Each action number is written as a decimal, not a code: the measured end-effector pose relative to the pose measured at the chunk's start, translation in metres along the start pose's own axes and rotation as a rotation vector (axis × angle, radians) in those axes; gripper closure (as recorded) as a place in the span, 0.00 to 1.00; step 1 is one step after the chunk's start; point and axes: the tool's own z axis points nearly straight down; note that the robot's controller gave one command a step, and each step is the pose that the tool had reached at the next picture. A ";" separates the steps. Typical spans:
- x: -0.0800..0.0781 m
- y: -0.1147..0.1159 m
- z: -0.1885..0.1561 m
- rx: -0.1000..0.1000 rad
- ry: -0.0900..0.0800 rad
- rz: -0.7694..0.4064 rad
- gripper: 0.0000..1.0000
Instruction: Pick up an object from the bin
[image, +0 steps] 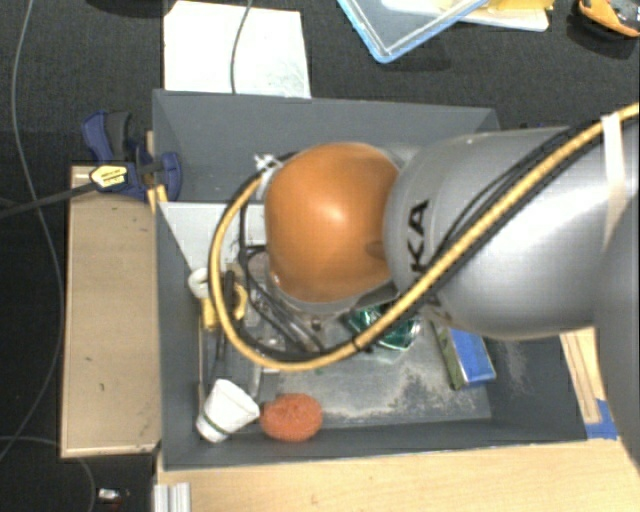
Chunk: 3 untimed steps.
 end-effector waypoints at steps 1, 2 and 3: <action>0.000 0.000 0.000 0.000 0.000 -0.011 0.00; -0.012 -0.048 0.035 -0.003 -0.004 0.146 0.00; -0.062 -0.072 0.079 -0.004 -0.007 0.337 0.00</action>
Offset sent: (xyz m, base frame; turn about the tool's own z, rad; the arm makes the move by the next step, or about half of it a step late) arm 0.0149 -0.0700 -0.0521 0.2182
